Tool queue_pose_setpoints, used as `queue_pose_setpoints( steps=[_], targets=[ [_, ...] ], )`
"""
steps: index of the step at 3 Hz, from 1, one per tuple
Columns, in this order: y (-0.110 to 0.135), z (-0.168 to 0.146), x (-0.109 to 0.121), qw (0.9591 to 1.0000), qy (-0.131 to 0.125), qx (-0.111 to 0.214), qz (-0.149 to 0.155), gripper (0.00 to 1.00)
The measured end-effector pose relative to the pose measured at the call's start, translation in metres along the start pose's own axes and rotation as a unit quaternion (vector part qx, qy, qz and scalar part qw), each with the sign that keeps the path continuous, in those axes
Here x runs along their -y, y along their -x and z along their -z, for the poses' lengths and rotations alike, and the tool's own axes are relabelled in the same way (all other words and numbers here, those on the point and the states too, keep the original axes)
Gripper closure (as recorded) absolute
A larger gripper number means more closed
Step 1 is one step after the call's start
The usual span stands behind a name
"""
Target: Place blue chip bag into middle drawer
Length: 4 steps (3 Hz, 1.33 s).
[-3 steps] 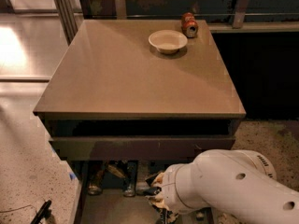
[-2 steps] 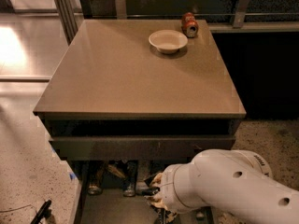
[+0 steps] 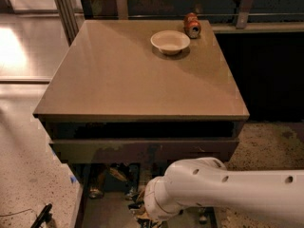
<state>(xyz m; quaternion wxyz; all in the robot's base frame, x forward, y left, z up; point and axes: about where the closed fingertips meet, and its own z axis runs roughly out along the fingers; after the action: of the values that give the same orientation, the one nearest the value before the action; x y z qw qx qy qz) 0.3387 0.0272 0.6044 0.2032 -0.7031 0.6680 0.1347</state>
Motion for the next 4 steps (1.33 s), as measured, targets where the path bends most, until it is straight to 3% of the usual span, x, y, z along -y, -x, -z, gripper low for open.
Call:
queue_pose_setpoints(
  steps=[1,2,3,4],
  targets=[
    [0.001,-0.029,-0.003,0.9998,0.020,0.000,-0.002,1.00],
    [0.001,-0.029,-0.003,0.9998,0.020,0.000,-0.002,1.00],
    [-0.023,-0.069,0.008,0.9986,0.041,0.004,-0.033,1.00],
    [-0.023,-0.069,0.008,0.9986,0.041,0.004,-0.033,1.00]
  ],
)
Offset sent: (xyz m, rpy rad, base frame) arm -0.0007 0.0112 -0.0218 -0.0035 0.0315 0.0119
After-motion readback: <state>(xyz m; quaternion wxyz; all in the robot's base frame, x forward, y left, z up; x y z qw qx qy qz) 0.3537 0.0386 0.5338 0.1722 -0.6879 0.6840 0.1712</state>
